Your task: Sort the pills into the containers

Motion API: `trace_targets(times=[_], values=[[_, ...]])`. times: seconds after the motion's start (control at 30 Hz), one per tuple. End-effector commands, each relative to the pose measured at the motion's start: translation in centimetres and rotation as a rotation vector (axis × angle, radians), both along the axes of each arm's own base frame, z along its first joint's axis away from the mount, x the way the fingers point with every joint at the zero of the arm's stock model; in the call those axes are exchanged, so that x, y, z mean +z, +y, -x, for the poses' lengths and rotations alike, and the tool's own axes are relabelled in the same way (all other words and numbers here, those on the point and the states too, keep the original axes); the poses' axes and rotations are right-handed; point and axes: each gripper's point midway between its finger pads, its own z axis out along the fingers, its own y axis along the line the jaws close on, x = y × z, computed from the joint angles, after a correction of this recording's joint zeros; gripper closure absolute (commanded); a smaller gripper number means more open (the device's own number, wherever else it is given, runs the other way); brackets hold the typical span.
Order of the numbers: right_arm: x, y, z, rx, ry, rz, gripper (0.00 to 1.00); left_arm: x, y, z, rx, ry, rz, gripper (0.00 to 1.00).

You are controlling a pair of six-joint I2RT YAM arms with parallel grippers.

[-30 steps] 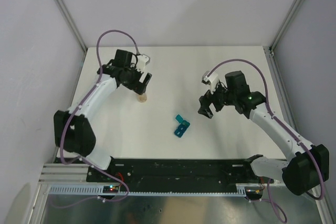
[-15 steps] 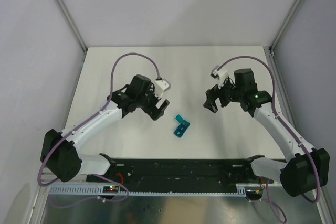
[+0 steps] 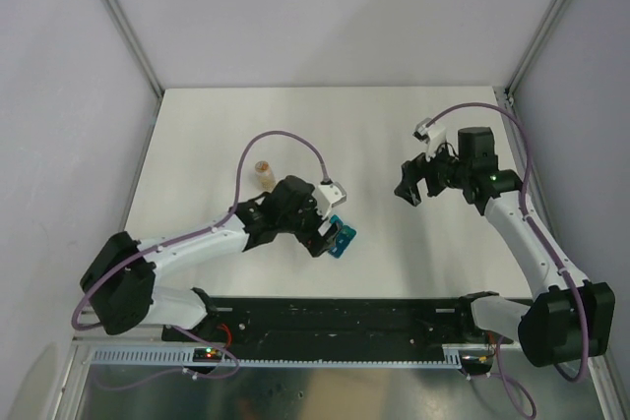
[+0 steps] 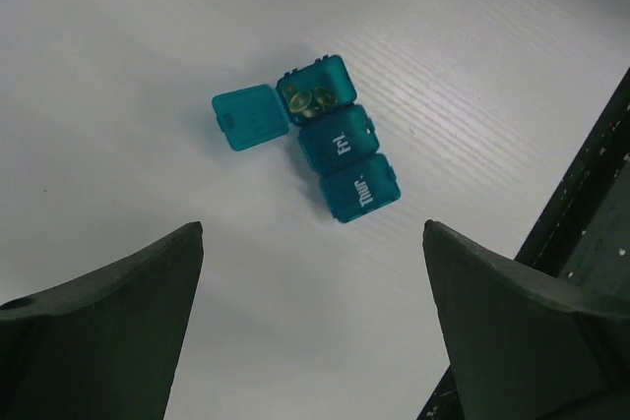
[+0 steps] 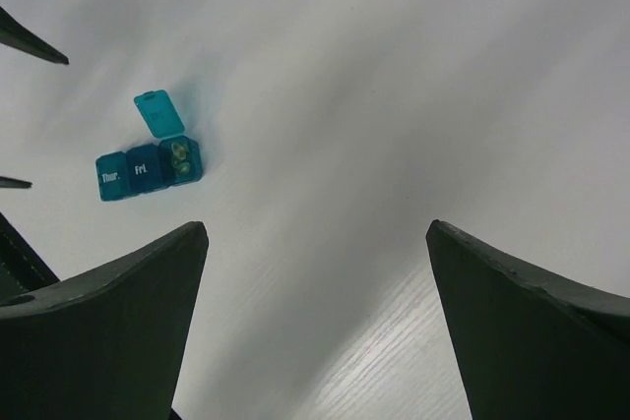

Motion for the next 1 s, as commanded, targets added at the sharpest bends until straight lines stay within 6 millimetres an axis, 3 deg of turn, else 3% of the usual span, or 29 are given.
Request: trace_targets(times=[0.0, 0.3, 0.97], values=[[0.9, -0.6, -0.1, 0.005, -0.046, -0.011, 0.0, 0.4, -2.9, -0.9, 0.065, -0.021, 0.1, 0.05], [0.4, -0.8, -0.4, -0.001, -0.032, -0.012, 0.01, -2.4, -4.5, 0.7, 0.097, 0.028, 0.051, 0.12], [0.7, -0.3, 0.2, 0.026, -0.024, -0.041, 0.0, -6.7, -3.8, 1.2, 0.143, 0.066, -0.077, 0.22]])
